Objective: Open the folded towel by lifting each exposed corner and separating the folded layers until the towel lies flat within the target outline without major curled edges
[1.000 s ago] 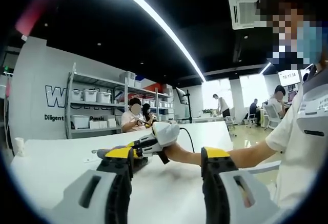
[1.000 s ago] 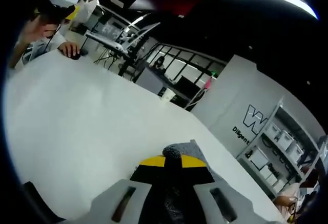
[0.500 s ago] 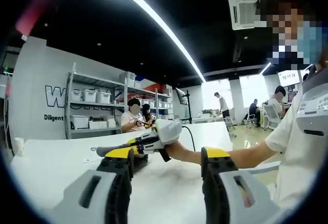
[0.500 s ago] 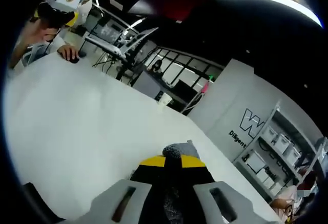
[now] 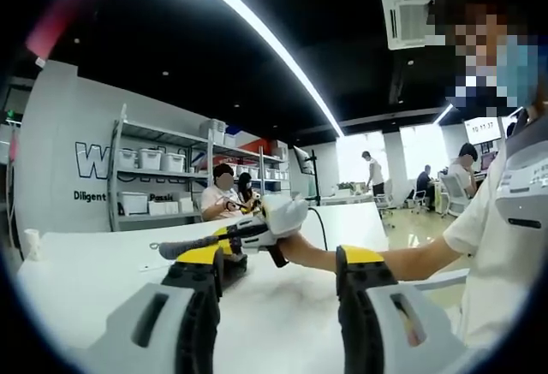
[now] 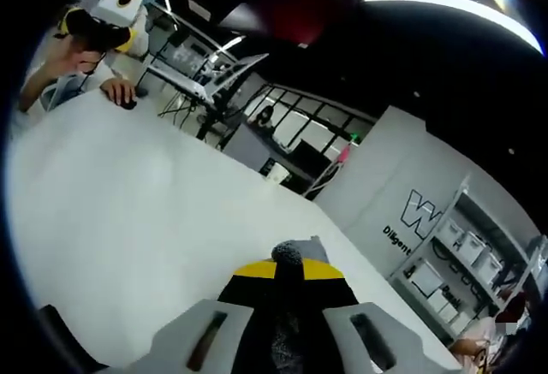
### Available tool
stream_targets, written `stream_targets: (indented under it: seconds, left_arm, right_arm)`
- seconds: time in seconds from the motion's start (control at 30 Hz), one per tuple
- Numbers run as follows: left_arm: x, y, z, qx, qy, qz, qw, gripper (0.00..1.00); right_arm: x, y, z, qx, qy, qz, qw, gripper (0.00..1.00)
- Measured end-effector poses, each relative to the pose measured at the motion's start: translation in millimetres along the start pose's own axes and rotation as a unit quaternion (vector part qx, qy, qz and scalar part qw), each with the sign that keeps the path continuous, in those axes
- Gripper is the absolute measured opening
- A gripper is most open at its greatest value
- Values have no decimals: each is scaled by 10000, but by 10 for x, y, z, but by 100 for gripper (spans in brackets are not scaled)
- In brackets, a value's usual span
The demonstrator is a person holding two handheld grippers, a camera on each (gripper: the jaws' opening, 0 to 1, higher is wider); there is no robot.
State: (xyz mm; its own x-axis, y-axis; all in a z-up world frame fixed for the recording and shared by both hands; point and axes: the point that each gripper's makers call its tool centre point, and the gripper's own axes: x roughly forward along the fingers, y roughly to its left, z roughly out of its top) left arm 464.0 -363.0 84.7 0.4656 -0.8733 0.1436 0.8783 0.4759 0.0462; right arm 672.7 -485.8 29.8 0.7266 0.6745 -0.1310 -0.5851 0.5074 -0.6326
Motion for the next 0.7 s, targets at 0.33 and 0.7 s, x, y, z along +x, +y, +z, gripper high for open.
stream_targets:
  seconds: [0.33, 0.7]
  left_arm:
    - [-6, -2, 1, 1, -3, 8, 10000, 52]
    - [-2, -8, -4, 1, 0, 7, 10000, 52]
  right_arm:
    - [-38, 3, 93, -117, -152, -48, 9998, 0]
    - [-82, -46, 139, -27, -308, -110, 9995, 0]
